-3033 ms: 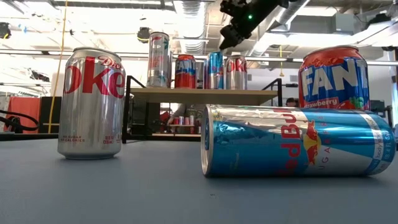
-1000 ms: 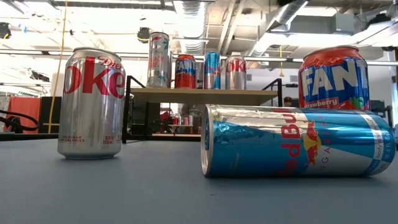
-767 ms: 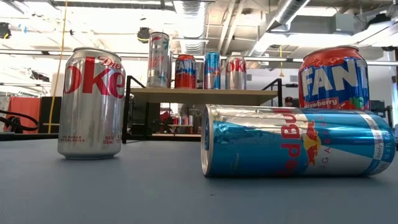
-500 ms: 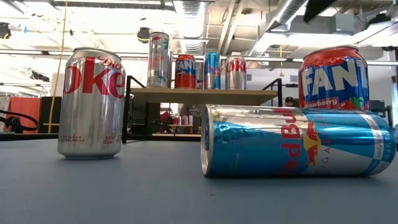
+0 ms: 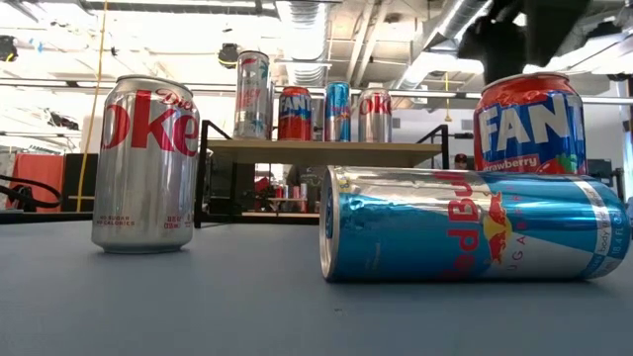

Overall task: Place canned beverage on shelf
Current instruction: Put the orange soda can on the shelf

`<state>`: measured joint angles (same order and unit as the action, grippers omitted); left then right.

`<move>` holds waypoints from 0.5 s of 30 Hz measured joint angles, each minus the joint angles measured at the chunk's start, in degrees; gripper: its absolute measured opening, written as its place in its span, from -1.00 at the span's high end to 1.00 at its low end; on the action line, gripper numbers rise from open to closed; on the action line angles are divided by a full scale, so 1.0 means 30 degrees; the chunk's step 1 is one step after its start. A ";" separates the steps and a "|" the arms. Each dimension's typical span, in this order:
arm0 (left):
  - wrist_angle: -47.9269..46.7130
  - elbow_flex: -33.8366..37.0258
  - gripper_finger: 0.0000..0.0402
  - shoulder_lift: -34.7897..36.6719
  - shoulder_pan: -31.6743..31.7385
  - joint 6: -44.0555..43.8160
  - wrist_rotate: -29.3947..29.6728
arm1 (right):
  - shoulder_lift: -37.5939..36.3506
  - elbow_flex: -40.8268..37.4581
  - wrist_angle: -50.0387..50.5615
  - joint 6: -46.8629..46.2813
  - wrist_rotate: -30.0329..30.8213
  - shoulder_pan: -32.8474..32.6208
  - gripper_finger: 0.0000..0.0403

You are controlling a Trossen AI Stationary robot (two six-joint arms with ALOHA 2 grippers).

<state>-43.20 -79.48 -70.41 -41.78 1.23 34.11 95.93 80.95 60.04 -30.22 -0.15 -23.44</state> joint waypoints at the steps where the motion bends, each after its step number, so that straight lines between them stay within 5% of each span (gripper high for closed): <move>1: -0.0009 0.0000 -0.37 0.0000 0.0000 0.0007 -0.0134 | 0.0021 0.0053 0.0041 0.0124 0.0014 0.0008 -0.55; 15: -0.0417 0.0000 -0.37 0.0000 0.0000 0.0219 -0.0410 | 0.1378 0.0080 -0.0251 0.0094 0.0206 0.0001 -0.55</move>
<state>-44.45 -79.48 -70.41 -41.78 1.89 32.88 100.06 81.19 59.28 -29.93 0.47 -23.44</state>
